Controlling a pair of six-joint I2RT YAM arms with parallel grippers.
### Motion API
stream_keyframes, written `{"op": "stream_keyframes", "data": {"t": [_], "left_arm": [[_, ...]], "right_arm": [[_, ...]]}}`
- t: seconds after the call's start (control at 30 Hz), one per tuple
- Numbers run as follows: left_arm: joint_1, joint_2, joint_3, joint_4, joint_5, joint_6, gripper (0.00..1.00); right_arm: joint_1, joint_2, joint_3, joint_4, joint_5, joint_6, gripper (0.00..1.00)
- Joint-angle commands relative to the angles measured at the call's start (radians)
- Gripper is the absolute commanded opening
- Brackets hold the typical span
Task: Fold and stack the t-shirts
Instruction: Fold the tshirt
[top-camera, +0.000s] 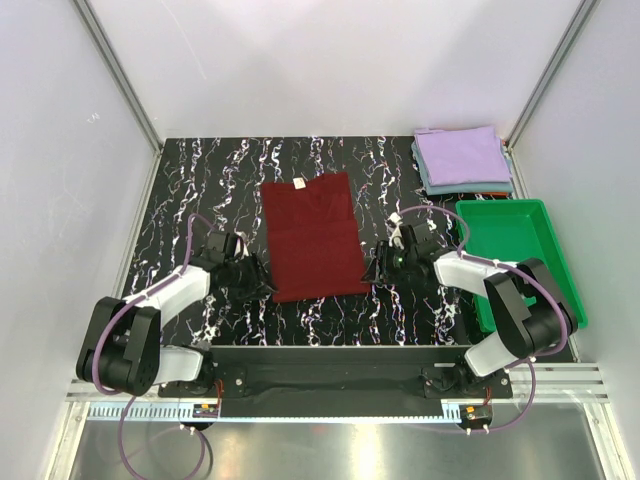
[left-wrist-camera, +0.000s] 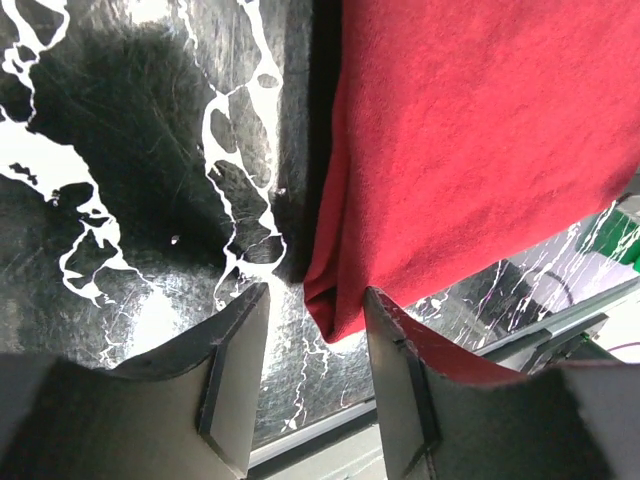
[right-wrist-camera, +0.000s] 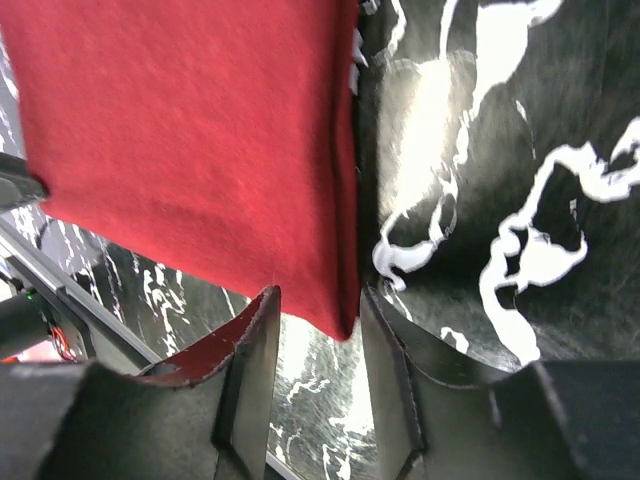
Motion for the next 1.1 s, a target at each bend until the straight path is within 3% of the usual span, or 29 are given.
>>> {"op": "stream_keyframes", "data": {"t": [0.0, 0.2, 0.43, 0.47, 0.5, 0.57, 0.6, 0.63, 0.87, 1.07], "left_arm": [[-0.003, 0.010, 0.046, 0.010, -0.020, 0.006, 0.46], [-0.003, 0.022, 0.019, 0.070, 0.036, 0.002, 0.40], [-0.003, 0.059, -0.012, 0.125, 0.045, 0.004, 0.35], [-0.003, 0.061, -0.015, 0.131, 0.052, 0.001, 0.32], [-0.003, 0.065, -0.018, 0.136, 0.054, -0.001, 0.28], [-0.003, 0.068, -0.018, 0.131, 0.045, 0.002, 0.12], [-0.003, 0.070, -0.017, 0.128, 0.040, 0.005, 0.05], [-0.003, 0.068, -0.015, 0.113, 0.025, 0.010, 0.00], [-0.003, -0.007, -0.011, 0.054, -0.040, 0.006, 0.00], [-0.003, 0.042, -0.009, 0.053, -0.017, 0.006, 0.00]], "right_arm": [[0.001, 0.023, 0.069, -0.027, 0.026, -0.034, 0.45], [0.002, 0.028, 0.057, -0.004, 0.006, -0.024, 0.32], [0.001, 0.028, 0.028, -0.002, 0.014, -0.005, 0.36], [0.001, 0.028, 0.024, 0.008, 0.011, -0.002, 0.31], [0.002, 0.028, 0.018, 0.013, 0.005, 0.002, 0.17], [0.002, 0.025, 0.006, 0.015, 0.001, 0.007, 0.02], [0.001, 0.016, 0.001, 0.015, 0.007, 0.013, 0.00], [0.002, 0.008, -0.012, 0.015, 0.015, 0.016, 0.00], [0.002, -0.105, -0.078, 0.015, 0.057, 0.032, 0.00], [0.001, -0.126, -0.114, 0.054, 0.049, 0.065, 0.00]]}}
